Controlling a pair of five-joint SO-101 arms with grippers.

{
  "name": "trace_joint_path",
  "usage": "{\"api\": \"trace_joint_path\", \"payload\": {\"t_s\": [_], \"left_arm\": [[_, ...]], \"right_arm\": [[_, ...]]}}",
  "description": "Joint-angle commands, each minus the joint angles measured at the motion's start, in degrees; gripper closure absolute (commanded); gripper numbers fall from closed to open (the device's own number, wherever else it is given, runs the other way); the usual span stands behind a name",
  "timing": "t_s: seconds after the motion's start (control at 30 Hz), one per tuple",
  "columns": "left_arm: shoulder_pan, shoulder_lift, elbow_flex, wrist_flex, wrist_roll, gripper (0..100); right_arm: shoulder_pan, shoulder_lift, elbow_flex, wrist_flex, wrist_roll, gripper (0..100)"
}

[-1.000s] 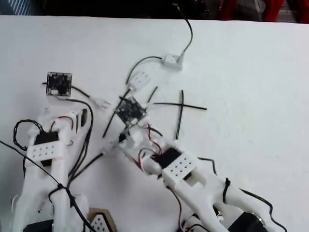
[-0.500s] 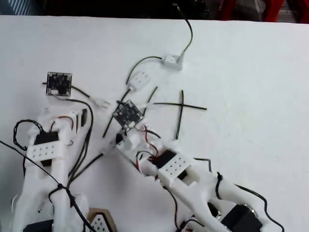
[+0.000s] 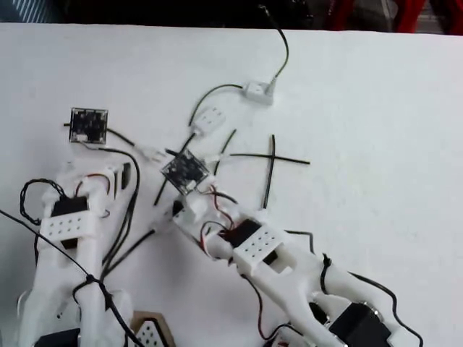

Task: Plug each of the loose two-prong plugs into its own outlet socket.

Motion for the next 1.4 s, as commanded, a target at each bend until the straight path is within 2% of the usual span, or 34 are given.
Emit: {"api": "trace_joint_path", "payload": {"t_s": [0.0, 0.4, 0.73, 0.9, 1.17, 1.37], "left_arm": [[0.9, -1.6, -0.2, -1.1, 0.4, 74], [0.9, -1.6, -0.2, -1.1, 0.4, 74], [0.9, -1.6, -0.2, -1.3, 0.4, 74], [0.9, -1.6, -0.2, -1.3, 0.4, 74], [0.9, -1.6, -0.2, -1.3, 0.4, 74], [0.9, -1.6, -0.2, -1.4, 0.4, 74]], "right_arm": [[-0.5, 0.6, -1.8, 4.0, -1.1, 98.2], [-0.4, 0.7, -10.1, 14.0, -2.5, 98.2], [-0.7, 1.2, -15.1, 17.5, -2.5, 98.2], [-0.7, 7.9, -16.9, 17.8, -2.5, 98.2], [-0.7, 18.0, -27.7, 29.2, -2.6, 98.2], [-0.7, 22.0, -27.9, 29.2, -2.6, 98.2]]}}
